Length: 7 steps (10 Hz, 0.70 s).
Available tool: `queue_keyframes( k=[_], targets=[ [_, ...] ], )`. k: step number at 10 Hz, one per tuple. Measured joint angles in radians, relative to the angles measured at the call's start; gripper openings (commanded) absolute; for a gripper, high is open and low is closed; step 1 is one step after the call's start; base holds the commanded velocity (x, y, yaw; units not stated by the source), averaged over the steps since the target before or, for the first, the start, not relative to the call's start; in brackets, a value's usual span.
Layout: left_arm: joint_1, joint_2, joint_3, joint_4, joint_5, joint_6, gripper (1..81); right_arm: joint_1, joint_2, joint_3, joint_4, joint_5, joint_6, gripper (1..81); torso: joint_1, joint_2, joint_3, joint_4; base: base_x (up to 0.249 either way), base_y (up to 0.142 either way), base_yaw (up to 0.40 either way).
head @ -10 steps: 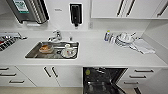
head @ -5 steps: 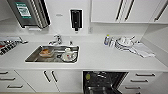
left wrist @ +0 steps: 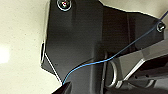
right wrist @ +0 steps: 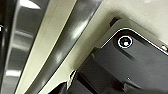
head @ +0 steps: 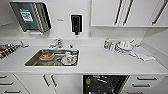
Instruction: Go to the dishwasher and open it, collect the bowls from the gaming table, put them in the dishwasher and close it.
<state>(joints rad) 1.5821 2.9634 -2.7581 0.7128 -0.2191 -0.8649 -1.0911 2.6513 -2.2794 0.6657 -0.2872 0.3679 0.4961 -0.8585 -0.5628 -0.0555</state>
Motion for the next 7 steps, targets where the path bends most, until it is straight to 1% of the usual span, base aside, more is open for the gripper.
queue_keyframes(
  k=[1, 2, 3, 4, 5, 6, 7],
  targets=[
    [0.002, -0.001, 0.0, 0.0, 0.002, 0.0, 81.1, -0.008, 0.0, -0.037, 0.087, -0.026, 0.0, 81.1, 0.024, -0.037, 0.0, 0.0, 0.0, 0.0, 0.0],
    [0.003, -0.001, 0.0, 0.0, 0.002, 0.0, 81.1, -0.016, -0.01, -0.068, 0.19, -0.047, 0.0, 81.1, 0.044, -0.069, 0.0, 0.0, 0.0, 0.0, 0.0],
    [0.002, -0.001, 0.0, 0.0, 0.003, 0.0, 81.1, -0.013, -0.032, -0.091, 0.281, -0.052, 0.0, 81.1, 0.053, -0.084, 0.0, 0.0, 0.0, 0.0, 0.0],
    [0.006, -0.001, 0.0, 0.0, 0.004, 0.0, 81.1, 0.002, -0.063, -0.1, 0.329, -0.057, -0.002, 81.1, 0.059, -0.093, 0.0, 0.0, 0.0, 0.0, 0.0],
    [0.007, -0.001, 0.0, 0.0, 0.007, 0.0, 81.1, 0.011, -0.085, -0.101, 0.338, -0.074, -0.004, 81.1, 0.06, -0.094, 0.0, 0.0, 0.0, 0.0, 0.0],
    [0.006, -0.002, 0.0, 0.0, 0.007, 0.0, 81.1, 0.024, -0.096, -0.079, 0.341, -0.081, -0.003, 81.1, 0.058, -0.092, 0.0, 0.0, 0.0, 0.0, 0.0],
    [0.007, -0.001, 0.0, 0.0, 0.007, 0.0, 81.1, 0.04, -0.115, -0.031, 0.343, -0.089, -0.004, 81.1, 0.058, -0.092, 0.0, 0.0, 0.0, 0.0, 0.0]
  ],
)
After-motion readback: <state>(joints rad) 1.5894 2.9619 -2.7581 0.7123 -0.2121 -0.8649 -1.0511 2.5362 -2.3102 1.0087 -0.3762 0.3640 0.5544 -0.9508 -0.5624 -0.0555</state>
